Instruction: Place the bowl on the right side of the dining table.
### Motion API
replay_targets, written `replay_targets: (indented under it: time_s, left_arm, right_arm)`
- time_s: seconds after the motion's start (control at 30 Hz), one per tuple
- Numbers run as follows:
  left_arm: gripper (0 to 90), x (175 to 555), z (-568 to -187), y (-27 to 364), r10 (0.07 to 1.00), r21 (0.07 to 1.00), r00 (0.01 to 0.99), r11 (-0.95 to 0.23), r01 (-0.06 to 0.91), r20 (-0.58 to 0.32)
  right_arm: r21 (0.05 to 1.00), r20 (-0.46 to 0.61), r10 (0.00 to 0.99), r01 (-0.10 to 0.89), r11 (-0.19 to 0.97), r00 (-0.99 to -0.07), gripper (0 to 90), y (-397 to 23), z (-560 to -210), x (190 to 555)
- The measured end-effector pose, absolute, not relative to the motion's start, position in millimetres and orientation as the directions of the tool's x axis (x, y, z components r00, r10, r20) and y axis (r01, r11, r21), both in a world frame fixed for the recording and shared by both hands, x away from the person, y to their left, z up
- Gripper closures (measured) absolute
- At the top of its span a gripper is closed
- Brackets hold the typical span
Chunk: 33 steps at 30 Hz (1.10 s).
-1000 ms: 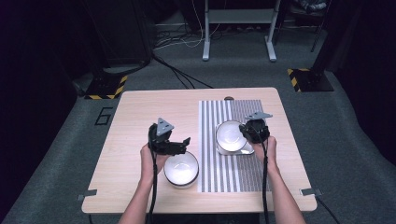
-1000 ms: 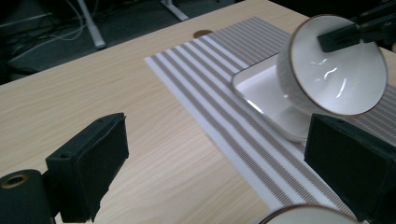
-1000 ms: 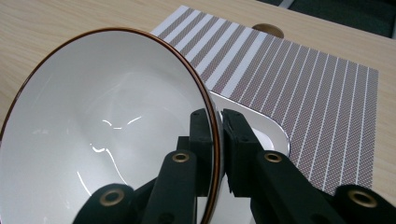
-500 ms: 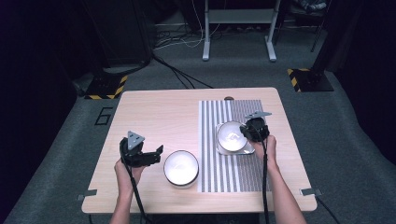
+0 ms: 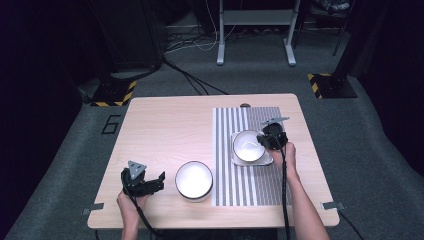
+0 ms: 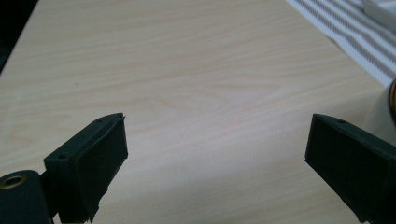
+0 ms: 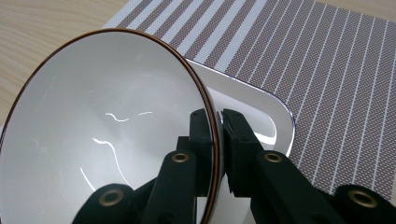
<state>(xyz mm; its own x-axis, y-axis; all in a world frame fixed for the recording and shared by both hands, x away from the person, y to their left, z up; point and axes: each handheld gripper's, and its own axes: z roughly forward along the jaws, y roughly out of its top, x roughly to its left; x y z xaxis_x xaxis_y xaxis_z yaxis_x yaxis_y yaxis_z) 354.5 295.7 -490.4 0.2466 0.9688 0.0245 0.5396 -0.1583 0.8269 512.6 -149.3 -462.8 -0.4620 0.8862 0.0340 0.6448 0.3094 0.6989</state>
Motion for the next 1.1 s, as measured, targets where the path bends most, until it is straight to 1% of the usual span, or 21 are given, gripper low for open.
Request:
replay_targets:
  time_s: [0.2,0.33,0.57,0.73,0.9,1.1]
  left_arm:
    - [4.9,352,-507,295,0.967,0.798,0.253,-0.17,0.579,0.022]
    - [4.6,354,-516,292,0.958,0.771,0.284,-0.214,0.6,0.044]
    - [4.7,357,-526,287,0.954,0.755,0.297,-0.227,0.615,0.046]
    - [4.8,358,-529,284,0.953,0.747,0.297,-0.238,0.621,0.056]
    - [4.5,359,-530,282,0.951,0.739,0.298,-0.255,0.623,0.078]
    - [4.6,359,-530,283,0.955,0.738,0.289,-0.24,0.631,0.063]
  right_arm:
    - [0.687,0.05,0.886,0.66,0.305,-0.461,82.9,-151,-465,515]
    - [0.683,0.068,0.886,0.669,0.293,-0.458,83.0,-153,-466,516]
    - [0.679,0.099,0.886,0.681,0.272,-0.453,83.1,-158,-470,520]
    - [0.679,0.118,0.886,0.687,0.258,-0.449,83.1,-160,-472,522]
    - [0.674,0.112,0.884,0.688,0.268,-0.454,83.0,-161,-472,523]
    - [0.663,0.119,0.885,0.7,0.266,-0.45,83.0,-160,-473,527]
